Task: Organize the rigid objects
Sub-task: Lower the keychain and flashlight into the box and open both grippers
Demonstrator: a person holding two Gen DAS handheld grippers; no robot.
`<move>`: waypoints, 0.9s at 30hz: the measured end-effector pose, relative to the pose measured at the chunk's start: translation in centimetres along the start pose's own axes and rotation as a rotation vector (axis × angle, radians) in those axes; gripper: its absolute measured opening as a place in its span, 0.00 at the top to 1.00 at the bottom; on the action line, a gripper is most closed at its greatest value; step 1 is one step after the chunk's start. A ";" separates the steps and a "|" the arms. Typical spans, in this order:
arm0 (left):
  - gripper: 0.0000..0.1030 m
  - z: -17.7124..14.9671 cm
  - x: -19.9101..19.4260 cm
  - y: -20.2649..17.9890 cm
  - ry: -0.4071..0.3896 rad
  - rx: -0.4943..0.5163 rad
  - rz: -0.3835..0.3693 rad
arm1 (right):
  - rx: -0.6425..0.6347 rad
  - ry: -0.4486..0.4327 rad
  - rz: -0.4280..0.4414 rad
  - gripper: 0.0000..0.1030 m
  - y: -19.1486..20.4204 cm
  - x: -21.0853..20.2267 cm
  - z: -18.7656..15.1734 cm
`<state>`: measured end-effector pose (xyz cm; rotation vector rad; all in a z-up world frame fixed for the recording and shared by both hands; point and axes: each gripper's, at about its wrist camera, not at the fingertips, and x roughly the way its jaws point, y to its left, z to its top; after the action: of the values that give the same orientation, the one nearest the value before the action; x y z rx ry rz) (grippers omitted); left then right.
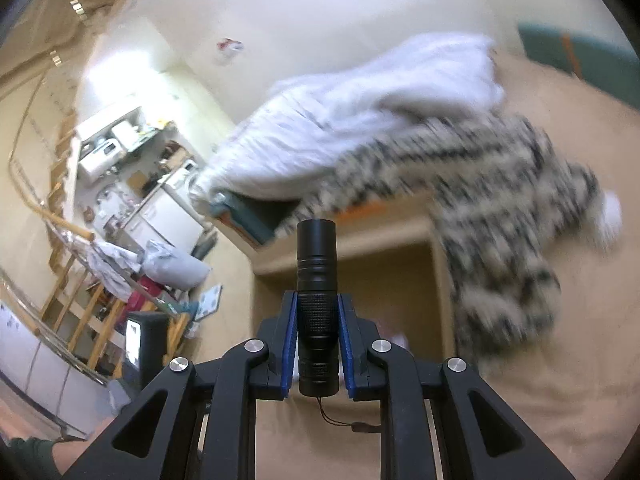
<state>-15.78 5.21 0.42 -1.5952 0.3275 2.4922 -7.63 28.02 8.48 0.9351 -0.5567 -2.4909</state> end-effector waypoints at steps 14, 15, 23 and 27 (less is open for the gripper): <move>0.43 2.7 6.6 -1.6 0.053 -0.050 -0.012 | 0.025 0.138 -0.123 0.80 -4.2 10.1 -2.1; 0.43 2.6 7.2 -1.9 0.059 -0.054 -0.025 | 0.038 0.169 -0.127 0.80 -5.0 10.8 -2.8; 0.43 2.8 9.6 -5.0 0.070 -0.008 -0.024 | 0.030 0.339 -0.214 0.80 -6.9 14.7 -5.9; 0.38 2.8 10.1 -6.5 0.055 0.046 0.013 | 0.042 0.362 -0.232 0.80 -7.6 15.3 -6.5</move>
<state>-20.76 12.47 -8.27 -1.6510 0.4012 2.4348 -15.45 25.06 -7.78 1.5004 -0.3996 -2.4239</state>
